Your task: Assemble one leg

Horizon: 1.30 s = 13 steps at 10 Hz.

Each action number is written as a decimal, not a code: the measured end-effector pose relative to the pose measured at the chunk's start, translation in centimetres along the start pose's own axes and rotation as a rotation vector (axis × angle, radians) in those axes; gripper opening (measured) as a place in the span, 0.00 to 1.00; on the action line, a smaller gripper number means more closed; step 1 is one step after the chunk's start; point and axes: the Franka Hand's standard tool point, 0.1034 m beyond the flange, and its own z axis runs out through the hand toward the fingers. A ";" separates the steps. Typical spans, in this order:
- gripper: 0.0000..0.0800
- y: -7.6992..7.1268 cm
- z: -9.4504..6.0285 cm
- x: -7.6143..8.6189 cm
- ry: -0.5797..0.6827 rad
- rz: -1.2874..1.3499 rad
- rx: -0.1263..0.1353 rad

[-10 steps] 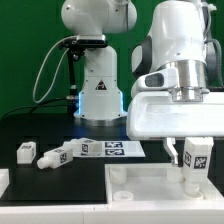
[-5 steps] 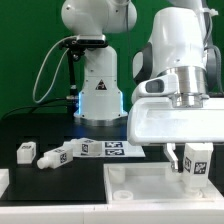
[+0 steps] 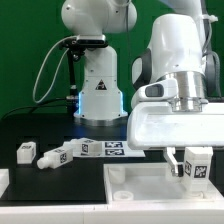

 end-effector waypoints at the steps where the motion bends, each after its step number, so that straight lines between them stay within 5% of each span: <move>1: 0.35 0.0 0.0 0.0 -0.002 -0.004 0.000; 3: 0.42 0.0 0.0 0.0 -0.002 -0.014 -0.001; 4: 0.65 0.0 0.0 -0.1 -0.002 -0.022 -0.001; 5: 0.65 0.0 -0.1 0.0 -0.009 -0.020 -0.001; 6: 0.78 0.0 -0.9 0.7 -0.022 -0.009 0.002; 9: 0.81 1.7 -3.6 3.1 -0.085 0.003 0.004; 11: 0.81 3.0 -3.0 4.2 -0.148 0.028 -0.002; 13: 0.81 2.5 -2.8 3.3 -0.307 0.040 0.003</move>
Offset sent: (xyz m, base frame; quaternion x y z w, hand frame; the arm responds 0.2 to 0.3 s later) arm 0.0000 0.0000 0.0000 0.0000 0.0000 0.0000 1.0000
